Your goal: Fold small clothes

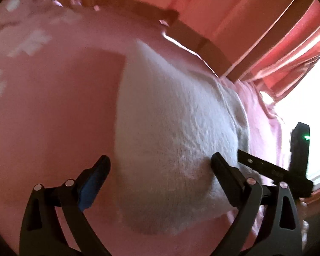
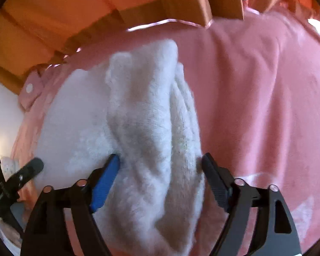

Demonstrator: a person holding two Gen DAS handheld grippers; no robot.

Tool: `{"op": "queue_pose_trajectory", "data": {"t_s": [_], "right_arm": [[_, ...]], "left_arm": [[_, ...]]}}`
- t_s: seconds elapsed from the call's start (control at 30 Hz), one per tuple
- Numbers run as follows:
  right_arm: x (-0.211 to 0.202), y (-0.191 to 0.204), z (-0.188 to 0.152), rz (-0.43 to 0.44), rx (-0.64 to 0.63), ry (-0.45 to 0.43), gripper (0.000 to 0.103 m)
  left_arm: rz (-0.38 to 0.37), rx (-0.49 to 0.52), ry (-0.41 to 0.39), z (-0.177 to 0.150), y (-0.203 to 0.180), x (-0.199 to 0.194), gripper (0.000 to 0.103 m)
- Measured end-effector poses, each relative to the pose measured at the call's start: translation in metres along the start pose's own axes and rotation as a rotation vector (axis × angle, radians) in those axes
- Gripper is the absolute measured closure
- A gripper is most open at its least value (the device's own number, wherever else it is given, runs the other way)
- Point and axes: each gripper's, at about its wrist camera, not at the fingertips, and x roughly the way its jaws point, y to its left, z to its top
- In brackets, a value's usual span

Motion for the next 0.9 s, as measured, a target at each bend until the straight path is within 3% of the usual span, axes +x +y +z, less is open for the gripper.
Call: {"op": "queue_pose_trajectory", "data": {"t_s": [0.07, 0.17, 0.23, 0.3, 0.37, 0.43, 0.5, 0.6, 0.9], "right_arm": [[0.007, -0.014, -0.001, 0.087, 0.085, 0.016, 0.015], [0.014, -0.027, -0.004, 0.191, 0.161, 0.009, 0.010], [0.014, -0.025, -0.004, 0.192, 0.142, 0.004, 0.009], [0.012, -0.021, -0.006, 0.181, 0.121, -0.007, 0.011], [0.008, -0.017, -0.008, 0.205, 0.105, -0.014, 0.024], [0.004, -0.013, -0.008, 0.247, 0.097, -0.013, 0.047], [-0.004, -0.005, -0.007, 0.251, 0.083, -0.032, 0.063], [-0.029, 0.022, -0.004, 0.223, 0.025, -0.108, 0.069], [-0.133, 0.122, 0.030, 0.363, -0.167, -0.395, 0.072]], "left_arm": [[-0.031, -0.006, 0.016, 0.001, 0.005, 0.009, 0.006], [-0.136, -0.053, 0.054, 0.004, 0.019, 0.023, 0.005], [-0.215, -0.104, 0.060, 0.006, 0.029, 0.030, 0.005], [-0.234, -0.078, 0.056, 0.008, 0.029, 0.032, 0.005], [-0.235, -0.059, 0.054, 0.008, 0.025, 0.032, 0.005], [-0.233, -0.051, 0.048, 0.009, 0.022, 0.029, 0.016], [-0.232, -0.030, 0.041, 0.011, 0.017, 0.023, 0.027], [-0.244, 0.038, -0.006, 0.021, 0.006, 0.003, 0.040], [-0.314, 0.140, -0.261, 0.082, 0.002, -0.125, 0.039]]}}
